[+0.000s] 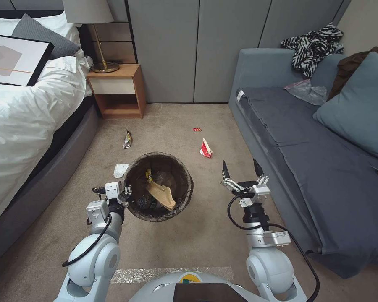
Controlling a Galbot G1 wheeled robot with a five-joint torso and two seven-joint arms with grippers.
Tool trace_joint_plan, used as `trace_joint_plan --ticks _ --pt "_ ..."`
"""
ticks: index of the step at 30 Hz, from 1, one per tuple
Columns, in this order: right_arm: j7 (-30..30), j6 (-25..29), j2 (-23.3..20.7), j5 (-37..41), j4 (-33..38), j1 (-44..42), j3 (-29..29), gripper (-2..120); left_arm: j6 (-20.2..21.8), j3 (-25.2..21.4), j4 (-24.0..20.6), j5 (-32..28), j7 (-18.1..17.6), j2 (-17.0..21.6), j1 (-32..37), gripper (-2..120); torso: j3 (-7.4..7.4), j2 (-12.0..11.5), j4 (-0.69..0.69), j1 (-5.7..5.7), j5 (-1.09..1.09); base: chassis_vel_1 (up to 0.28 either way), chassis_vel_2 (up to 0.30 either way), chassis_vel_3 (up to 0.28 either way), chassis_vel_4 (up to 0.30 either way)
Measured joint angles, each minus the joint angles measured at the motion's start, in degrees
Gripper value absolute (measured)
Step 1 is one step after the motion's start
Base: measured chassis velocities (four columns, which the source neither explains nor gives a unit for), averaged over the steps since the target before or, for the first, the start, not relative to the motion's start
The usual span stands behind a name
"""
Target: Pick up the trash bin, then pick up the garbage from the floor and place it into the trash bin.
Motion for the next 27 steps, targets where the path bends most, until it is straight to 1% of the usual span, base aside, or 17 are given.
trace_joint_plan --ticks 11,16,19,27 --pt "-0.2 -0.5 -0.2 -0.1 -0.7 -0.1 0.3 100 -0.1 0.1 -0.1 0.2 0.0 -0.1 0.0 4 0.00 0.0 0.00 0.00 0.00 0.000 0.000 0.000 0.000" --pt "-0.4 -0.5 -0.1 -0.2 -1.0 -0.1 0.3 100 -0.1 0.1 -0.1 0.2 0.0 0.0 0.0 4 0.00 0.0 0.00 0.00 0.00 -0.066 0.077 0.070 -0.075" --pt "-0.4 -0.4 -0.1 -0.2 -1.1 0.0 0.3 100 -0.2 0.1 -0.1 0.2 0.0 0.0 0.0 4 0.00 0.0 0.00 0.00 0.00 -0.167 0.140 0.148 -0.158" --pt "-0.9 -0.4 -0.1 0.1 -1.2 0.2 0.3 100 -0.3 0.1 -0.1 0.3 0.1 -0.1 0.0 4 0.00 0.0 -0.01 0.00 0.00 -0.200 0.211 0.230 -0.221"
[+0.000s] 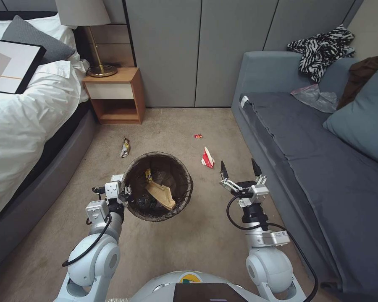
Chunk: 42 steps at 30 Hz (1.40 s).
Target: Pick up the trash bin, then pick up the garbage from the floor and place it into the trash bin.
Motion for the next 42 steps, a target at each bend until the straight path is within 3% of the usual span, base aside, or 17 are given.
trace_joint_plan --ticks 15,24,29,42 --pt "-0.9 0.5 -0.1 0.4 -0.4 0.4 0.0 100 -0.1 -0.1 0.1 0.1 0.0 -0.2 -0.1 4 0.00 0.0 0.01 0.00 0.01 -0.327 0.333 0.329 -0.334" --pt "-2.6 3.8 0.0 -1.4 -1.5 1.6 -0.2 100 -0.2 -0.2 0.3 0.1 0.0 -0.2 -0.2 4 0.01 0.0 0.01 0.01 0.00 -0.281 0.277 0.289 -0.280" --pt "-2.7 5.4 -0.1 -3.2 -1.8 2.2 -0.3 100 -0.2 -0.2 0.3 0.1 0.0 -0.1 -0.2 4 0.02 0.0 0.01 0.02 0.00 -0.084 0.118 0.091 -0.073" --pt "1.1 -0.4 -1.1 -4.0 -0.1 2.0 -1.1 100 -0.1 -0.2 0.2 0.1 0.0 0.0 -0.1 4 -0.01 0.0 0.00 0.00 0.00 0.012 -0.018 -0.017 0.010"
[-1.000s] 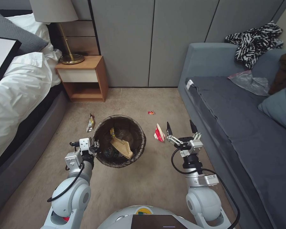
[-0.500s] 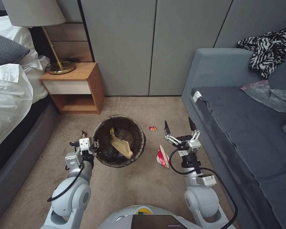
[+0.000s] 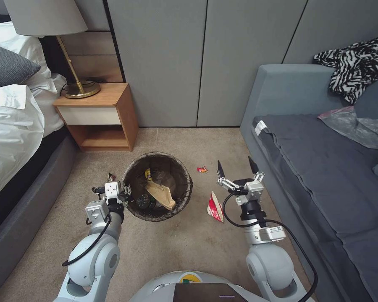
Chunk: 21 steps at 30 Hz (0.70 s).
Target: Pick up the trash bin, then pick up the garbage from the floor and place it into the trash bin.
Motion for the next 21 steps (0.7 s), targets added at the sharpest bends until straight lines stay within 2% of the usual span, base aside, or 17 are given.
trace_joint_plan --ticks 3,11,13,14,15,17,18,20,21 --pt "0.3 -3.3 -0.6 0.0 1.0 -0.6 0.0 100 0.0 0.0 0.0 0.0 0.0 0.0 0.0 4 0.00 0.0 0.01 0.00 0.00 0.000 0.000 0.000 0.000" --pt "0.3 -7.3 -1.4 1.2 2.1 -1.8 -0.3 100 0.0 0.0 -0.1 0.0 0.0 0.0 0.0 4 0.00 0.0 0.01 0.01 0.00 0.000 0.000 0.000 0.000" --pt "0.3 -10.5 -2.0 2.5 2.7 -2.8 -0.6 100 0.0 0.0 -0.1 0.0 0.0 0.1 0.0 4 0.00 0.0 0.01 0.00 0.00 0.000 0.000 0.000 0.000" --pt "0.5 -14.4 -2.6 4.1 3.2 -3.8 -1.0 100 0.0 0.0 -0.1 0.1 0.0 0.1 0.1 4 0.00 0.0 0.00 0.00 0.00 0.000 0.000 0.000 0.000" --pt "0.5 -14.4 -2.6 4.1 3.2 -3.8 -1.0 100 0.0 0.0 -0.1 0.1 0.0 0.1 0.1 4 0.00 0.0 0.00 0.00 0.00 0.000 0.000 0.000 0.000" --pt "1.1 -20.9 -3.5 6.4 3.1 -3.9 -1.3 100 0.0 0.0 -0.1 0.0 0.0 0.2 0.0 4 0.00 0.0 -0.01 0.00 0.00 0.000 0.000 0.000 0.000" --pt "1.1 -20.9 -3.5 6.4 3.1 -3.9 -1.3 100 0.0 0.0 -0.1 0.0 0.0 0.2 0.0 4 0.00 0.0 -0.01 0.00 0.00 0.000 0.000 0.000 0.000" --pt "2.3 -30.5 -5.5 13.0 1.0 -1.3 -2.0 100 0.1 0.1 -0.1 0.0 0.0 0.4 0.0 4 0.01 0.0 0.01 0.00 0.00 0.000 0.000 0.000 0.000" --pt "2.3 -30.5 -5.5 13.0 1.0 -1.3 -2.0 100 0.1 0.1 -0.1 0.0 0.0 0.4 0.0 4 0.01 0.0 0.01 0.00 0.00 0.000 0.000 0.000 0.000"
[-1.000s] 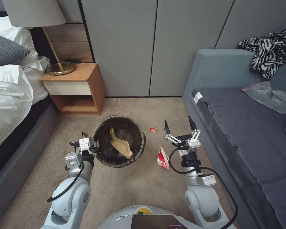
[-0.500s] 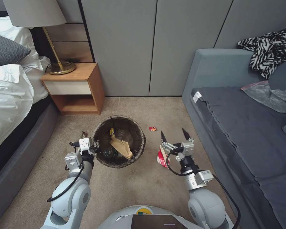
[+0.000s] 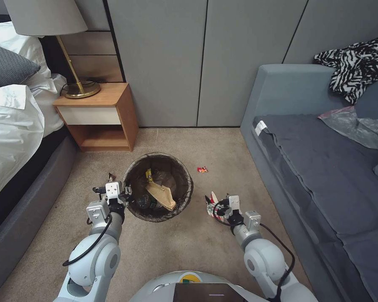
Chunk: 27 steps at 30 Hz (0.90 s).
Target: Pick up the trash bin, then pick up the garbage from the floor and place it into the trash bin.
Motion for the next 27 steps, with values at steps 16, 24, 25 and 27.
trace_joint_plan --ticks 16,24,25,27 --pt "-2.4 -11.9 -1.5 9.5 -26.4 13.9 -2.8 100 0.0 0.4 0.5 0.5 0.1 -0.3 0.1 4 0.01 0.0 0.00 0.00 0.00 0.000 0.000 0.000 0.000" --pt "-3.8 -9.3 -0.8 7.3 -33.1 16.7 -3.0 100 -0.1 0.2 0.4 0.8 0.1 -0.4 0.1 4 0.00 0.0 -0.01 0.00 0.00 0.000 0.000 0.000 0.000" --pt "-3.8 -9.3 -0.8 7.3 -33.1 16.7 -3.0 100 -0.1 0.2 0.4 0.8 0.1 -0.4 0.1 4 0.00 0.0 -0.01 0.00 0.00 0.000 0.000 0.000 0.000" --pt "-3.8 -9.1 -0.7 7.3 -33.4 16.9 -3.0 100 -0.1 0.2 0.4 0.8 0.1 -0.4 0.1 4 0.00 0.0 -0.01 0.00 0.00 0.000 0.000 0.000 0.000"
